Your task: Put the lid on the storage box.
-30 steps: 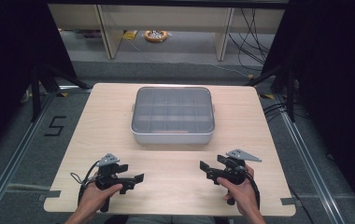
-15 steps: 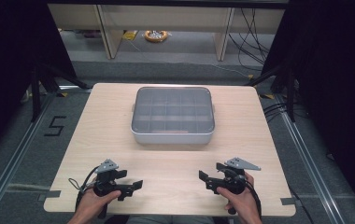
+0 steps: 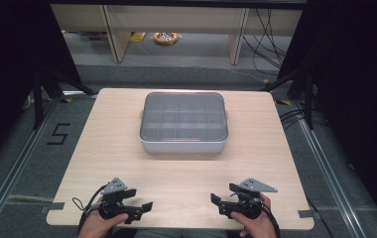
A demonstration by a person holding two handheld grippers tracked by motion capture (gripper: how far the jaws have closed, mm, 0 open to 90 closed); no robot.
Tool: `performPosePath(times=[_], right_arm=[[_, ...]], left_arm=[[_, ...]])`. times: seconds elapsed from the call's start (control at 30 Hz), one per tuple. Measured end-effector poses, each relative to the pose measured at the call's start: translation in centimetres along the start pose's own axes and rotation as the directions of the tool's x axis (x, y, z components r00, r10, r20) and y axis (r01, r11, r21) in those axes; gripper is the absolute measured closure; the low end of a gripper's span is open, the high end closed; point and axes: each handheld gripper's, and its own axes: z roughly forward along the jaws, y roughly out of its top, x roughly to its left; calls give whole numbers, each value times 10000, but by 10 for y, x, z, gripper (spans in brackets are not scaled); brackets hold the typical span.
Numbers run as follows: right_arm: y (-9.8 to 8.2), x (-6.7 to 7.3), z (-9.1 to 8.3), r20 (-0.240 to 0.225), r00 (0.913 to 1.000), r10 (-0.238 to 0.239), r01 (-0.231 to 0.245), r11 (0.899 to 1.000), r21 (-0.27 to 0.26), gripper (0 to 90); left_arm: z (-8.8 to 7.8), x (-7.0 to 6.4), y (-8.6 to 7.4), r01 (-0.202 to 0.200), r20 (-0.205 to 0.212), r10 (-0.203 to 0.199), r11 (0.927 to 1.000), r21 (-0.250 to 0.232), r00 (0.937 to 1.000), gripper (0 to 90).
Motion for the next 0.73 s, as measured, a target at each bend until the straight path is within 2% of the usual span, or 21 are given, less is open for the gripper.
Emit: performPosePath(times=[0.03, 0.07, 0.1, 0.13, 0.2, 0.23, 0.27, 0.37, 0.4, 0.43, 0.47, 0.5, 0.53, 0.6, 0.67, 0.7, 0.73], right_arm=[[-1, 0, -1, -23, 10000, 8, -8, 10000, -11, 172], [-3, 1, -2, 82, 10000, -34, 34, 10000, 42, 172], [-5, 7, -5, 115, 9974, 707, -711, 9968, 363, 172], [-7, 2, -4, 142, 9999, -13, 12, 10000, 79, 172], [-10, 2, -6, 153, 9999, -30, 27, 9999, 150, 172], [-12, 6, -9, 18, 9989, 476, -476, 9984, 311, 172], [-14, 3, -9, -30, 10000, 89, -89, 9996, 253, 172], [-19, 3, -11, 11, 10000, -13, 13, 9996, 287, 172], [-20, 7, -13, 66, 9992, 388, -391, 9982, 446, 172], [-21, 5, -14, 145, 9999, 71, -78, 9989, 457, 172], [-22, 4, -15, 99, 9999, -37, 33, 9992, 393, 172], [-23, 5, -15, -88, 10000, -10, 13, 9994, 343, 172], [-24, 4, -16, 38, 9999, -128, 126, 9993, 349, 172], [-25, 8, -16, -147, 9993, 346, -339, 9984, 445, 172], [-25, 7, -16, -87, 9995, 300, -296, 9987, 421, 172], [-25, 7, -16, -80, 9995, 299, -295, 9985, 461, 172], [-25, 7, -17, 85, 9993, 356, -360, 9979, 538, 172]], left_arm=[[-1, -1, -1, -135, 21, 135, 9999, 93, 9999, 149], [-1, -3, -2, -33, 0, 33, 10000, 55, 10000, 150], [-2, -3, -4, -130, 40, 130, 9998, 142, 9999, 149], [-3, -5, -5, -173, 79, 172, 9996, 201, 9998, 149], [-4, -8, -7, -286, 110, 282, 9991, 319, 9995, 149], [-5, -8, -8, -396, 150, 391, 9985, 390, 9991, 150], [-5, -10, -9, -349, 162, 344, 9987, 359, 9993, 149], [-7, -13, -11, -486, 178, 480, 9982, 362, 9987, 150], [-7, -13, -11, -438, 190, 430, 9982, 409, 9989, 150], [-7, -13, -12, -426, 177, 418, 9982, 420, 9990, 150], [-8, -12, -12, -542, 137, 535, 9972, 519, 9985, 149], [-7, -13, -12, -468, 92, 465, 9979, 447, 9989, 149], [-7, -12, -12, -447, 110, 443, 9982, 411, 9990, 149], [-7, -10, -12, -523, 83, 520, 9978, 416, 9986, 149], [-5, -8, -12, -479, -29, 481, 9980, 409, 9988, 149], [-6, -6, -11, -603, -156, 613, 9965, 571, 9980, 150], [-5, -7, -12, -350, -166, 357, 9986, 387, 9992, 150]])
